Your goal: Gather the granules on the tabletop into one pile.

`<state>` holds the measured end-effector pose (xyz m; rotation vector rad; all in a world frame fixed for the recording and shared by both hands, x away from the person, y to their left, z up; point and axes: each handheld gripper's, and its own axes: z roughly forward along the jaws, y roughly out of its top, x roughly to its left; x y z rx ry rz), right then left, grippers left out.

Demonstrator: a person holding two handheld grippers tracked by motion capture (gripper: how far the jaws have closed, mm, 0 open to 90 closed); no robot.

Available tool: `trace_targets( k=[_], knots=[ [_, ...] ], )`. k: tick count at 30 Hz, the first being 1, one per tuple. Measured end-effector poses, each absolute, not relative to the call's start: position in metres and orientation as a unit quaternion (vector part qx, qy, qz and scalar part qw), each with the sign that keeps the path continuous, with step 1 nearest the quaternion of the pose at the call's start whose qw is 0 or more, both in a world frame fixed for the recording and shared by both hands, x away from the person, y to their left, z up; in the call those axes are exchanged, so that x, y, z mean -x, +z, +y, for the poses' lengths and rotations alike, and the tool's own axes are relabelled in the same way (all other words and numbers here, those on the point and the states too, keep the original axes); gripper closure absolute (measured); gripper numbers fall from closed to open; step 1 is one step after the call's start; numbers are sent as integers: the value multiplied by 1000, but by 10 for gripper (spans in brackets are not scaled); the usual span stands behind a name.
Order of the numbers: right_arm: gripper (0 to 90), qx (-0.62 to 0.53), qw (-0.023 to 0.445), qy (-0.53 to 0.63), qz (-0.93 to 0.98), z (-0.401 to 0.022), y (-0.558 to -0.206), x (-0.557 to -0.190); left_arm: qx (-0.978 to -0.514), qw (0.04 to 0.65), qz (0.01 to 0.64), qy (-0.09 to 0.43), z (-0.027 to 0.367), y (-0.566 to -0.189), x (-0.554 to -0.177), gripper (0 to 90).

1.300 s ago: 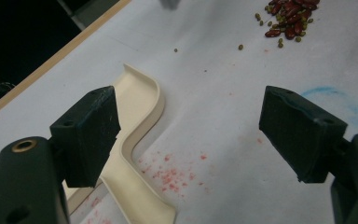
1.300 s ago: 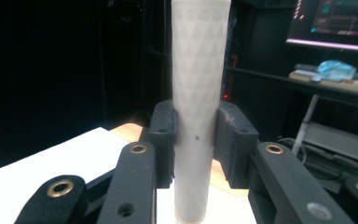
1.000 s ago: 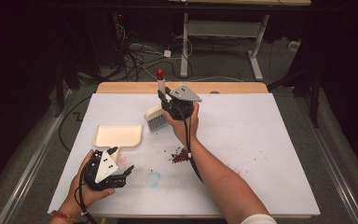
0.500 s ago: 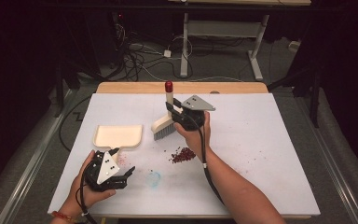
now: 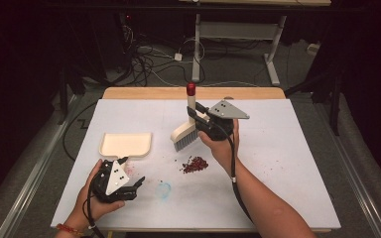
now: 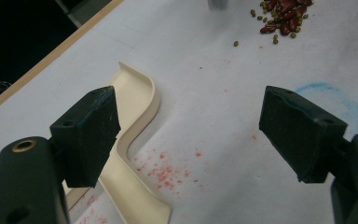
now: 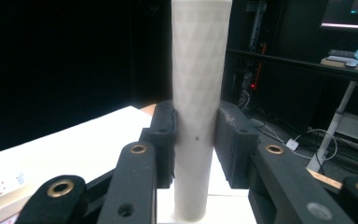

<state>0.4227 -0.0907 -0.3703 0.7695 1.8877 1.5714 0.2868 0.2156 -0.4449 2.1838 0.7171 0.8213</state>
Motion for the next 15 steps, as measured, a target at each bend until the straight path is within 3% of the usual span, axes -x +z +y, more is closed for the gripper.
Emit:
trace_targets(
  k=[7,15],
  knots=[
    [703,-262,239,595,721,-75,-386,-422,-841,344,275,315,216,-445,-287,195],
    [703,-246,224,585,739,-76,-398,-419,-841,344,275,314,217,-446,-287,195]
  ],
)
